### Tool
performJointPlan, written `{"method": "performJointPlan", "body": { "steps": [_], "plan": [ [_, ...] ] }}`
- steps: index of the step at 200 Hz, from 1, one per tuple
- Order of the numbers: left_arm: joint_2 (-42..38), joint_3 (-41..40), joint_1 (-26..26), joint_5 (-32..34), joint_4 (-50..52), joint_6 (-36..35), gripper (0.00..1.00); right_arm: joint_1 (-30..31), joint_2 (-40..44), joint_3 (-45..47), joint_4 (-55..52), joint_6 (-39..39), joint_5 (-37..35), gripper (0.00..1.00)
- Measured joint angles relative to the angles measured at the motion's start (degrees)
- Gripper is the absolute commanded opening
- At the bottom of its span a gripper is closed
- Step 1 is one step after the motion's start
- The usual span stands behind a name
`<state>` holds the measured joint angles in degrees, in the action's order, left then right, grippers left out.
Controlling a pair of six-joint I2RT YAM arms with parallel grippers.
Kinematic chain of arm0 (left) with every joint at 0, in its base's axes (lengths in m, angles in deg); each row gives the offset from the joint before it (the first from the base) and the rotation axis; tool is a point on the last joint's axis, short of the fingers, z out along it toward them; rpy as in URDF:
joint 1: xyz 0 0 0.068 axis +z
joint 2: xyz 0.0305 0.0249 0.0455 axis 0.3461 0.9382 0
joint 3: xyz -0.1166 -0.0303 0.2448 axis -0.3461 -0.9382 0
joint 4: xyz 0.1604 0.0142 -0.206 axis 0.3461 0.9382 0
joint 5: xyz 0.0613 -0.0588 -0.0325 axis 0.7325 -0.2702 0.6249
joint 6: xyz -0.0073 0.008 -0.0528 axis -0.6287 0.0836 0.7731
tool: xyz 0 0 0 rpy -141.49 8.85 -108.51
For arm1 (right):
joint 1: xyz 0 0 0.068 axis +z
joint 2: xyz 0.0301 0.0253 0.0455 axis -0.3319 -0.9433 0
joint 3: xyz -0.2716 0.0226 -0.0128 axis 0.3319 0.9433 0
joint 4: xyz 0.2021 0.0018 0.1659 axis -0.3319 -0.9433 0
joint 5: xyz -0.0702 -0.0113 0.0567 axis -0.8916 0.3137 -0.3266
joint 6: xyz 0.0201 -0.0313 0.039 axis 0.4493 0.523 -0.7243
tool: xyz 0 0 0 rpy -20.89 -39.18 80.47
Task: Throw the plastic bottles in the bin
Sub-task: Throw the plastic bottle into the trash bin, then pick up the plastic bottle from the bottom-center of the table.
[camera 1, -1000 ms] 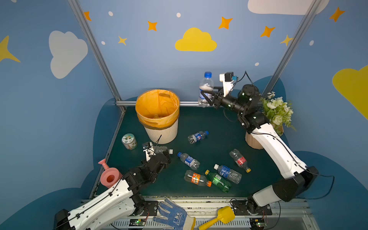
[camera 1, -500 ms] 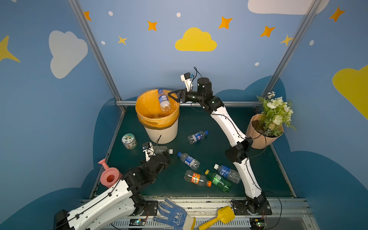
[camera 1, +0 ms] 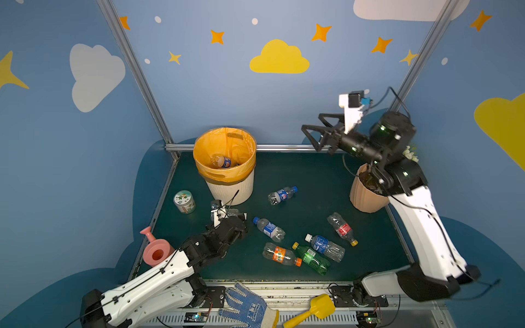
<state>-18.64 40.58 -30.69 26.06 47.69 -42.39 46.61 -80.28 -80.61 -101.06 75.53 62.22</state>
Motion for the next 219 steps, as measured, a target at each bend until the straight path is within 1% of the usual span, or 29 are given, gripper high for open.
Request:
{"method": "performJointPlan", "body": {
  "steps": [18,32,59,71,91,118,155,178,219],
  "plan": [
    [4.3,2.5,-3.9,-0.2,-2.4,-5.0,1.00,-2.2,8.6,10.8,2.2,1.5,-2.3,0.95],
    [7.9,5.0,-7.5,-0.6,-4.6,-10.5,1.00,-4.7,12.1,18.6,2.7,1.9,-3.8,0.96],
    [14.7,10.0,-13.5,-3.2,-7.3,-21.4,1.00,-10.8,14.7,32.2,1.6,0.9,-6.1,0.96],
    [17.8,12.1,-15.3,-5.0,-7.7,-25.5,1.00,-14.1,15.5,37.7,0.8,-0.3,-6.6,0.96],
    [22.3,14.8,-17.8,-8.5,-7.6,-31.7,1.00,-19.1,17.6,44.2,-0.5,-2.1,-6.7,0.96],
    [27.9,17.3,-19.9,-14.4,-6.0,-39.1,1.00,-25.1,21.5,49.6,-1.1,-4.5,-5.6,0.96],
    [34.1,20.3,-20.2,-21.9,-1.7,-47.1,1.00,-31.6,24.9,53.5,-1.0,-7.4,-2.7,0.96],
    [38.2,22.8,-20.3,-25.1,1.1,-51.2,0.99,-33.9,25.8,54.9,-1.0,-8.7,-0.9,0.96],
    [44.8,24.5,-20.4,-27.1,3.8,-56.3,0.98,-35.6,25.9,55.0,-1.0,-9.8,1.8,0.96]
  ]
}}
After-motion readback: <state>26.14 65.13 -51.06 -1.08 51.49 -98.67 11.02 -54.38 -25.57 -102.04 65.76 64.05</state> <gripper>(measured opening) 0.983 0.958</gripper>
